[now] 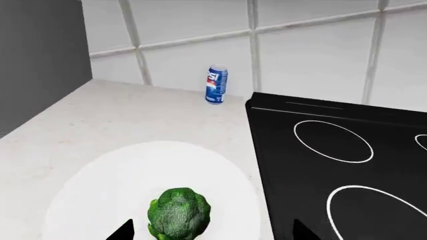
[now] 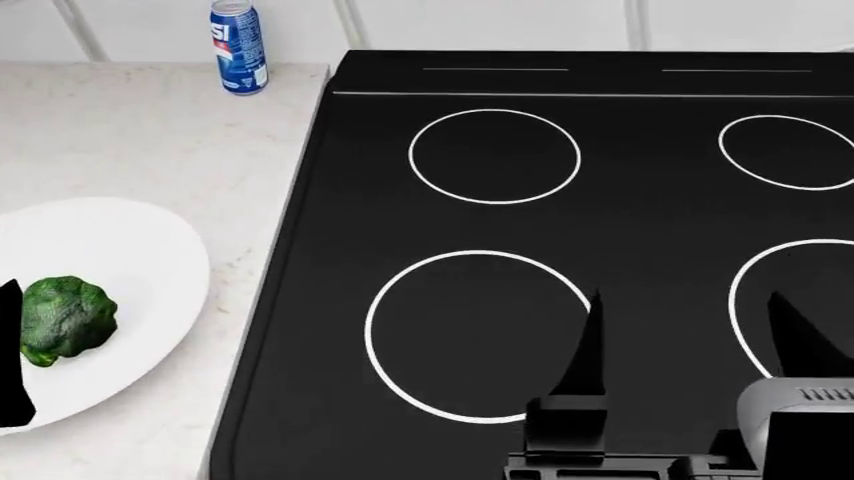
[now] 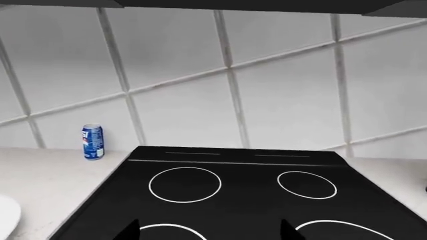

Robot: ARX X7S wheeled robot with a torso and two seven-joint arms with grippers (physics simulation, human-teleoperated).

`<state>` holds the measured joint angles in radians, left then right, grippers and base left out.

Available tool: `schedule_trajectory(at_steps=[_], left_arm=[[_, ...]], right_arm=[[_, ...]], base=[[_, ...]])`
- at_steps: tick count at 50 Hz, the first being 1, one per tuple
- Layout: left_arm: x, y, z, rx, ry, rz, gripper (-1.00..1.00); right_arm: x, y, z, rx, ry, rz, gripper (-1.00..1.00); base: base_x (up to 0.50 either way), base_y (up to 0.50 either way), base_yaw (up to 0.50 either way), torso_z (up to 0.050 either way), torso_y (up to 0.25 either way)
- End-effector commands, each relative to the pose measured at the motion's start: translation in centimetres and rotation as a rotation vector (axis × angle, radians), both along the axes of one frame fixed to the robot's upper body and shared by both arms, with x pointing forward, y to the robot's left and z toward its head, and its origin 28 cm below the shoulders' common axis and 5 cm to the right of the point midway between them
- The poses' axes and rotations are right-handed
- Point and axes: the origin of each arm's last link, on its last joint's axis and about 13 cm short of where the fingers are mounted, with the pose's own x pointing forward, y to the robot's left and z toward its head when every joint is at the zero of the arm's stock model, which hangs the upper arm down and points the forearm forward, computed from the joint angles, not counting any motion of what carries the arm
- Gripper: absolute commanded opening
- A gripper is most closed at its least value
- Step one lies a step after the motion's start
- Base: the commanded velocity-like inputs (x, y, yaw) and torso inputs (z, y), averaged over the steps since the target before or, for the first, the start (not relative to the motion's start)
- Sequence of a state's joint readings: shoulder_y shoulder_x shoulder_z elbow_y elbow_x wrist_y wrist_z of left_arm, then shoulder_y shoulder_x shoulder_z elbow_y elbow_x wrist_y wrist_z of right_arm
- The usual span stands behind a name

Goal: Pick the broccoli from the counter and place it in the microwave.

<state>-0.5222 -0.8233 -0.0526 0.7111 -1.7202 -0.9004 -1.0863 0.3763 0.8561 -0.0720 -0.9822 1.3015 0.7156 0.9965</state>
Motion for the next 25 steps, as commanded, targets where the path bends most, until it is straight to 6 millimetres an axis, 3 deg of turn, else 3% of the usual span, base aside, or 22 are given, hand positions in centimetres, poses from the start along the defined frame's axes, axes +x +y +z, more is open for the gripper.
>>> schedule_trajectory(at_steps=[1,18,25], left_arm=[[0.3,0.7,1.1,0.007,0.127,0.049,1.00],[5.7,0.4,2.2,0.045,0.181,0.036,1.00],[7.6,0.5,1.6,0.068,0.203,0.054,1.00]], right_arm=[[-0.3,0.2,-0.5,0.015,0.040,0.004,1.00],[-0.6,0.2,-0.8,0.028,0.052,0.006,1.00],[-0.9,0.3,-0.9,0.036,0.052,-0.001,1.00]], base=[[0.00,0.00,0.00,0.000,0.000],[0.00,0.00,0.00,0.000,0.000],[0.00,0.00,0.00,0.000,0.000]])
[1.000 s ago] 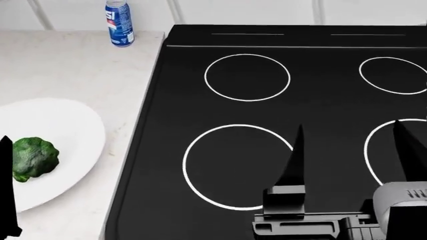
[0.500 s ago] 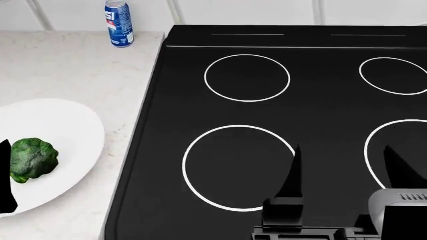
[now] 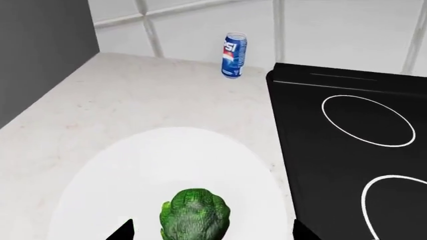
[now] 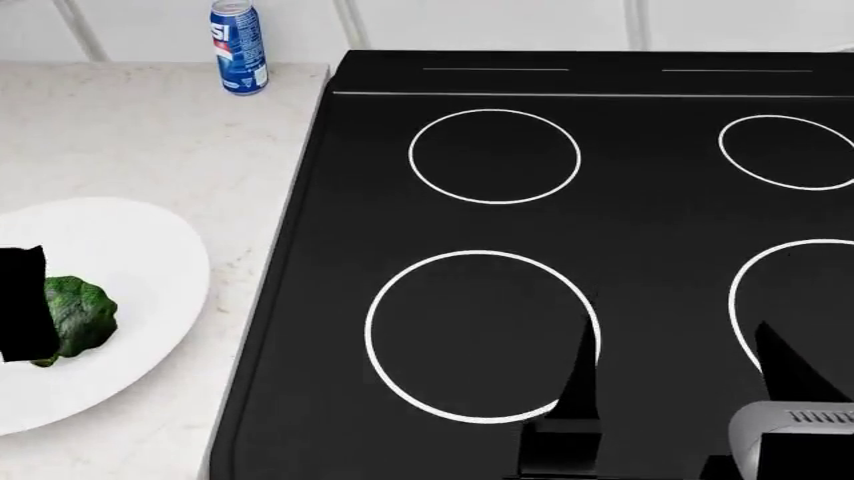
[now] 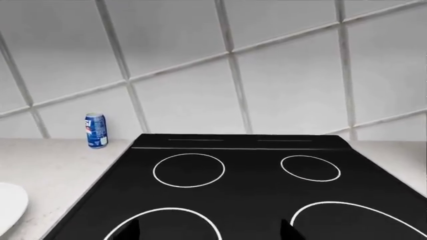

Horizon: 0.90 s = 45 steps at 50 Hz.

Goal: Pick the broccoli from the counter and place it in the microwave.

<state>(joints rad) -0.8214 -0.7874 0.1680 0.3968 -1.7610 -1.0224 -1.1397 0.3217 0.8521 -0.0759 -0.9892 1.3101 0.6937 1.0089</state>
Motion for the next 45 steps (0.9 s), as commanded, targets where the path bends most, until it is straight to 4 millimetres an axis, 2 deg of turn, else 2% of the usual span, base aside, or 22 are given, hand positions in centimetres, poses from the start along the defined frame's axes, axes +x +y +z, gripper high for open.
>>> schedule_trajectory(at_steps=[1,15,23,33,45], left_arm=[[3.2,0.2,-0.2,0.038,0.049,0.022,1.00],[6.2,0.0,-1.3,0.081,0.104,0.032,1.00],[6.8,-0.1,-2.9,0.093,0.166,0.031,1.00],[7.5,0.1,-3.9,0.128,0.205,0.054,1.00],[8.1,-0.6,-4.9,0.158,0.230,0.029,1.00]], right_arm=[[-0.4,0.1,-0.1,0.013,0.007,-0.009,1.00],[-0.5,0.1,0.1,0.019,0.002,-0.020,1.00],[-0.8,0.1,0.1,0.023,0.007,-0.022,1.00],[-1.1,0.1,-0.1,0.026,0.015,-0.023,1.00],[-1.5,0.0,-0.3,0.030,0.023,-0.027,1.00]], base=[[0.00,0.00,0.00,0.000,0.000],[0.00,0.00,0.00,0.000,0.000],[0.00,0.00,0.00,0.000,0.000],[0.00,0.00,0.00,0.000,0.000],[0.00,0.00,0.00,0.000,0.000]])
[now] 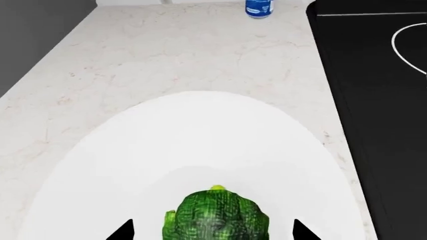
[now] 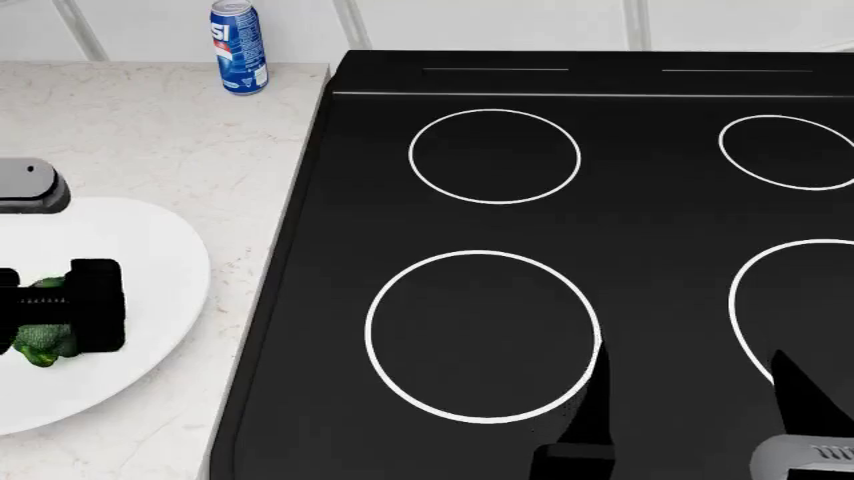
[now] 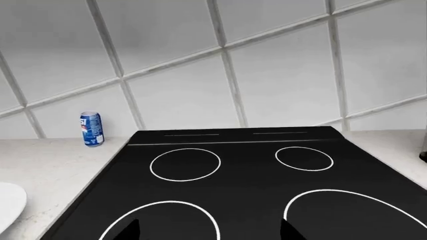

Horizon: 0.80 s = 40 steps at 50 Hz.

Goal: Pick the broccoli from the counter and place it in the microwave.

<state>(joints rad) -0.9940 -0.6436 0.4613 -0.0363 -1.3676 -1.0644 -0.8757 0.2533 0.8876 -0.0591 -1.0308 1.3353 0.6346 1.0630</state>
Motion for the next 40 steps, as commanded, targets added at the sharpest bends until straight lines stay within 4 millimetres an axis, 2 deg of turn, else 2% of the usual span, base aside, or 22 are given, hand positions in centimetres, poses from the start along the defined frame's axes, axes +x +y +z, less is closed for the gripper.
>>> schedule_trajectory(at_steps=[1,24,25,37,40], left_arm=[[0.5,-0.5,-1.0,0.029,0.031,-0.017,1.00],[1.1,-0.8,-2.5,0.055,0.063,-0.012,1.00],[1.1,-0.8,-2.6,0.056,0.063,-0.011,-1.00],[0.9,-1.0,-2.7,0.057,0.055,-0.014,-1.00],[0.4,-1.1,-1.3,0.046,0.008,-0.029,-1.00]], right_arm=[[-0.4,0.0,-0.1,0.005,0.007,-0.004,1.00],[-0.7,0.0,-0.1,0.009,0.012,-0.008,1.00],[-0.7,0.0,-0.1,0.009,0.012,-0.008,1.00],[-0.7,0.1,-0.2,0.010,0.014,-0.008,1.00],[-0.7,0.0,-0.2,0.011,0.014,-0.010,1.00]], base=[[0.00,0.00,0.00,0.000,0.000],[0.00,0.00,0.00,0.000,0.000],[0.00,0.00,0.00,0.000,0.000],[0.00,0.00,0.00,0.000,0.000],[0.00,0.00,0.00,0.000,0.000]])
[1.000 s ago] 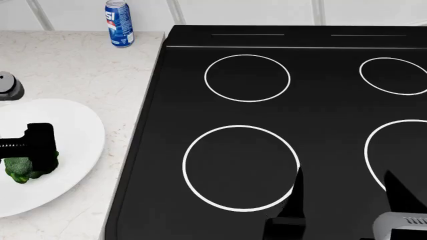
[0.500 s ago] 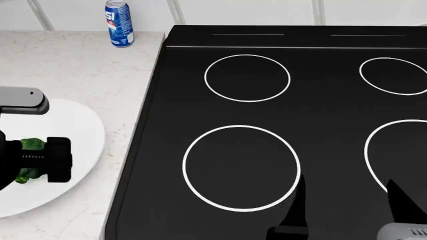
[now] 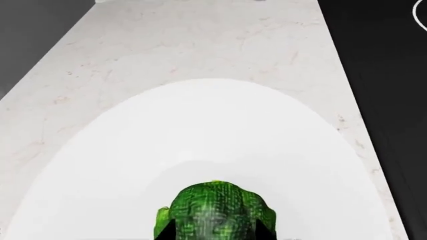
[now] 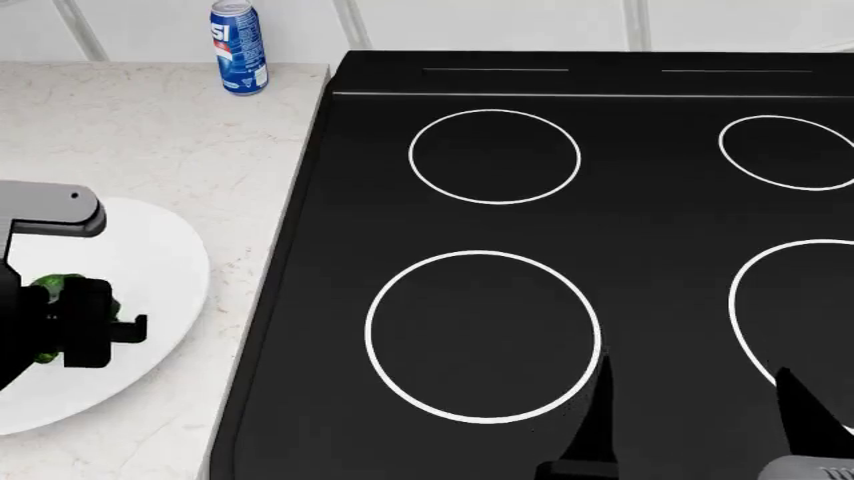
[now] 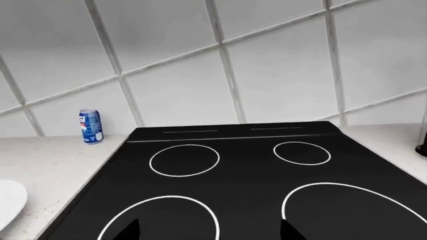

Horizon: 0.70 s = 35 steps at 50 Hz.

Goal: Pick the broccoli from the counter and place it in the microwave.

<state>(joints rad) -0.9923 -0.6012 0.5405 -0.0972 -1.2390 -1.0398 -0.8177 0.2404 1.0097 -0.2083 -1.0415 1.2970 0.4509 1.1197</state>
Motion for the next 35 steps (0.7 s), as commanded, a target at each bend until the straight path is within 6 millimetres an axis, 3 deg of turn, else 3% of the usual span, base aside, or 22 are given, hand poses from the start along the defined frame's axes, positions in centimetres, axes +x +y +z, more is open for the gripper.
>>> schedule_trajectory(at_steps=[1,9,12,19,28,35], left_arm=[[-0.9,-0.6,1.4,-0.038,-0.038,-0.037,-1.00],[-5.5,-1.7,10.5,-0.088,-0.292,-0.161,-1.00],[-7.1,-2.0,12.5,-0.092,-0.357,-0.198,-1.00],[-10.1,-2.7,13.6,-0.112,-0.438,-0.265,-1.00],[-13.6,-2.8,13.1,-0.233,-0.512,-0.287,-1.00],[-14.7,-2.6,11.8,-0.277,-0.546,-0.252,-1.00]], right_arm=[[0.0,0.0,-0.1,0.000,0.002,-0.002,1.00],[0.1,0.0,-0.1,0.001,-0.001,0.002,1.00],[0.2,0.1,-0.1,0.002,-0.004,0.004,1.00],[0.8,-0.1,0.1,-0.011,-0.041,0.000,1.00],[1.7,-0.2,0.4,-0.018,-0.076,0.013,1.00],[2.2,-0.3,0.8,-0.018,-0.098,0.026,1.00]], base=[[0.00,0.00,0.00,0.000,0.000],[0.00,0.00,0.00,0.000,0.000],[0.00,0.00,0.00,0.000,0.000],[0.00,0.00,0.00,0.000,0.000],[0.00,0.00,0.00,0.000,0.000],[0.00,0.00,0.00,0.000,0.000]])
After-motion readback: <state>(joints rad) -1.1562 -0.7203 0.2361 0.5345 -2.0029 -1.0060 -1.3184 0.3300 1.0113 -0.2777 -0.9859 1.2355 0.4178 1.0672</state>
